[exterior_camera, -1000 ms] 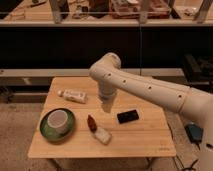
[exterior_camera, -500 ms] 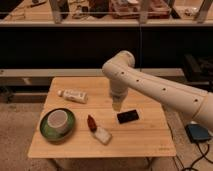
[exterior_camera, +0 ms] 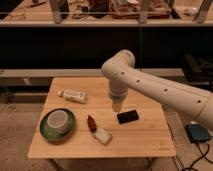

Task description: Move the arm in a circular motion

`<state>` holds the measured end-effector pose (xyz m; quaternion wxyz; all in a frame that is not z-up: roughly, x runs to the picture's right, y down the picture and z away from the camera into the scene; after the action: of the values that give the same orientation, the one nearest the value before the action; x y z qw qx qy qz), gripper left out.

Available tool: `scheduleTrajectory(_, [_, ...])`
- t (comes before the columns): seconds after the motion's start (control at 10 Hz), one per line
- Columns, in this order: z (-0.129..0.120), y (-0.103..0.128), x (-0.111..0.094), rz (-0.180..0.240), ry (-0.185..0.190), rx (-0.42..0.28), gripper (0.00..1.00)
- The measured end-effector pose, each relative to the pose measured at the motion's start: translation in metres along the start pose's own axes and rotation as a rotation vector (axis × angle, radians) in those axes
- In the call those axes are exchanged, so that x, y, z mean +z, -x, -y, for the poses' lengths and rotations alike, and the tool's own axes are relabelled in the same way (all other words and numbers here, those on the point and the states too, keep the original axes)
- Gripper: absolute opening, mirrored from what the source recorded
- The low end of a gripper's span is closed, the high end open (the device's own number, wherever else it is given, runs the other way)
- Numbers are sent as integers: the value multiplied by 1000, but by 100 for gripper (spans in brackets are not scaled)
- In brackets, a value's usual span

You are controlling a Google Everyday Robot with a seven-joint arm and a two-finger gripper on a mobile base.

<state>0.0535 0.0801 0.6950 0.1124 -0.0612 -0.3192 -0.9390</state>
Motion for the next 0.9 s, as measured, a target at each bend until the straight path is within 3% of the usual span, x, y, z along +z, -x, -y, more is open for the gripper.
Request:
scheduleTrajectory(0.2, [2,-7,-11,20,6,-16,41])
scheduleTrajectory(0.5, [3,13,-10,13,19,20,41])
scheduleTrajectory(0.7, [-6,19,-7,15,24,-38,41])
scheduleTrajectory(0.9, [-9,20,-12,16,34,-40,41])
